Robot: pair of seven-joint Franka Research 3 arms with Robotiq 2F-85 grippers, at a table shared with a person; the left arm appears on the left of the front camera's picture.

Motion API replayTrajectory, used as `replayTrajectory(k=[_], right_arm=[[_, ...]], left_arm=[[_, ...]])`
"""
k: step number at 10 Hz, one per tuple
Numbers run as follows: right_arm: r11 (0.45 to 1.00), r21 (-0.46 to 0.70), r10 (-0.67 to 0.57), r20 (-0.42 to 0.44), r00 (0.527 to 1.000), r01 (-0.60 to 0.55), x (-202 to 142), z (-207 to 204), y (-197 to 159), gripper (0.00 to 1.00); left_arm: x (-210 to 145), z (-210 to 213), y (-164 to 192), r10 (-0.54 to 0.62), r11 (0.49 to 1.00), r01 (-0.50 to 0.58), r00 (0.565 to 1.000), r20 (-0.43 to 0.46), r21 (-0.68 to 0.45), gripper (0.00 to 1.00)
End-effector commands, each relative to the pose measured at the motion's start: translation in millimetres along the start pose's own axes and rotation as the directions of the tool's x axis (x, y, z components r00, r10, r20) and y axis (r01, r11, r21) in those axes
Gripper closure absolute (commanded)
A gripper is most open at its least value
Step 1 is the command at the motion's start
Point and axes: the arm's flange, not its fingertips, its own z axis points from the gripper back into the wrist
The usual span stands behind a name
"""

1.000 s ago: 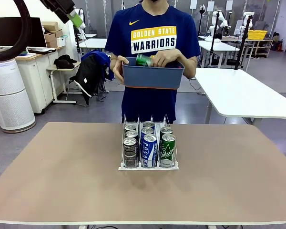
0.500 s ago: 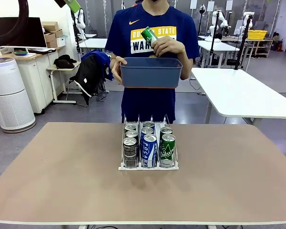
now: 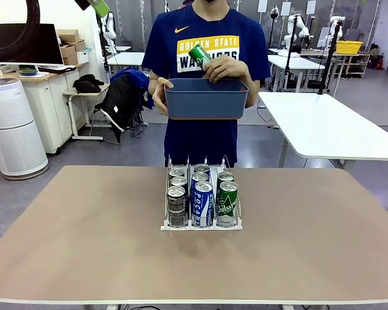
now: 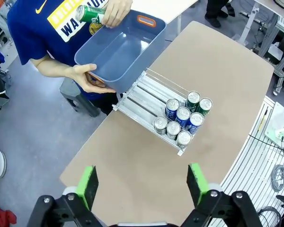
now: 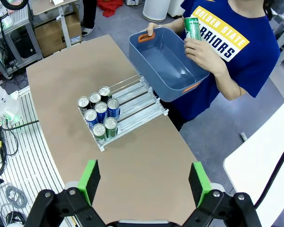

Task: Fill the beverage cans into the dispenser.
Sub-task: Pick up the Sprite handed by the human.

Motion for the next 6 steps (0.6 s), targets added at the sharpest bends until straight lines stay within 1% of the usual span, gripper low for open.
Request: replayTrajectory(k=[1,6], right_arm=[[1.0,0.002,-0.001,0.003,1.0,0.001,0.1,-0.1,0.6,0.0],[1.0,0.002,-0.001,0.003,1.0,0.001,0.1,-0.1,0.6,0.0]], left_arm=[[-1.3,3.1,-0.9,-0.001,1.0,0.001,1.0,0.003,0.003,0.0],[-1.3,3.1,-0.9,-0.001,1.0,0.001,1.0,0.003,0.003,0.0]])
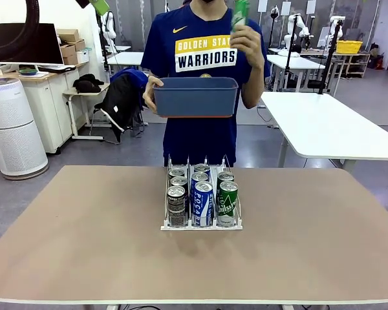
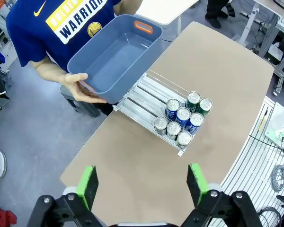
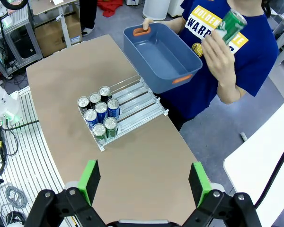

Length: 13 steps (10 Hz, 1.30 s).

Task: Fill the beverage cans into the dispenser.
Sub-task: Pick up the Sprite handed by the human.

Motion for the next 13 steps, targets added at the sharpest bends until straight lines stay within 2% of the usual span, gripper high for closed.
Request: replayTrajectory(k=[1,13], right_arm=[[1.0,0.002,-0.001,0.003,1.0,0.001,0.1,-0.1,0.6,0.0],[1.0,0.002,-0.001,0.003,1.0,0.001,0.1,-0.1,0.6,0.0]], left_arm=[[-1.7,1.8,-0.8,0.0,1.0,0.0,1.0,0.0,0.001,0.0],[-1.7,1.8,-0.8,0.0,1.0,0.0,1.0,0.0,0.001,0.0]])
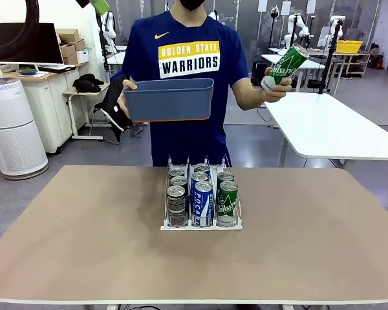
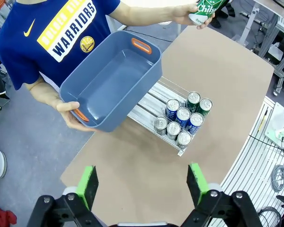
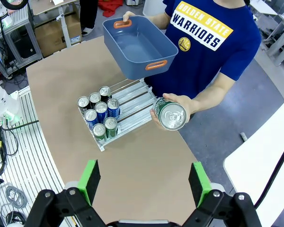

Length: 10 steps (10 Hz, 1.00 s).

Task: Fill the beverage cans into the dispenser.
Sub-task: Pick up the Sprite handed by the human.

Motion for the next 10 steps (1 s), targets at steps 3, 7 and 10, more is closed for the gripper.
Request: replayTrajectory(k=[3,7,10], right_arm=[[1.0,0.002,-0.001,0.003,1.0,0.001,0.1,-0.1,0.6,0.0],[1.0,0.002,-0.001,0.003,1.0,0.001,0.1,-0.1,0.6,0.0],[1.0,0.002,-0.001,0.003,1.0,0.001,0.1,-0.1,0.6,0.0]], left_arm=[[-1.7,1.8,-0.8,0.0,1.0,0.0,1.0,0.0,0.001,0.0],[-1.7,1.8,-0.8,0.0,1.0,0.0,1.0,0.0,0.001,0.0],[-1.7,1.8,-0.8,0.0,1.0,0.0,1.0,0.0,0.001,0.0]])
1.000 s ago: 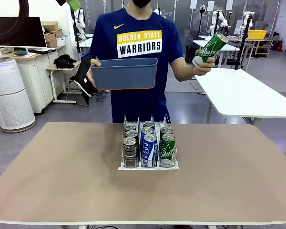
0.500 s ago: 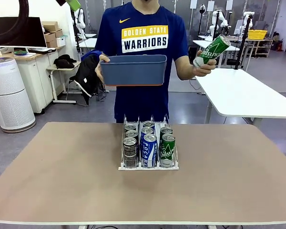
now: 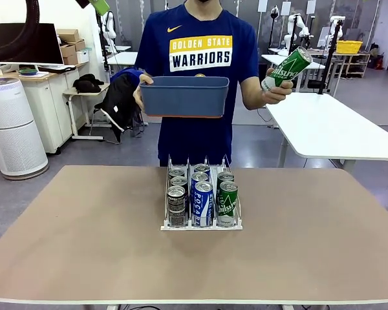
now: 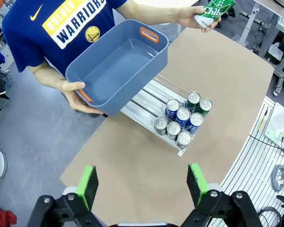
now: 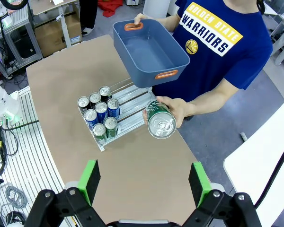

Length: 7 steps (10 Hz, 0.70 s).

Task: Fill the beverage cans into the dispenser.
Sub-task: Pick up the Sprite handed by the human.

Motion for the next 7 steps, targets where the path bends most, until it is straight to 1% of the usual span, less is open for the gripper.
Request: replayTrajectory(k=[1,7], right_arm=[[1.0,0.002,-0.001,0.003,1.0,0.001,0.1,-0.1,0.6,0.0],[1.0,0.002,-0.001,0.003,1.0,0.001,0.1,-0.1,0.6,0.0]], left_arm=[[-1.7,1.8,-0.8,0.0,1.0,0.0,1.0,0.0,0.001,0.0],[-1.7,1.8,-0.8,0.0,1.0,0.0,1.0,0.0,0.001,0.0]])
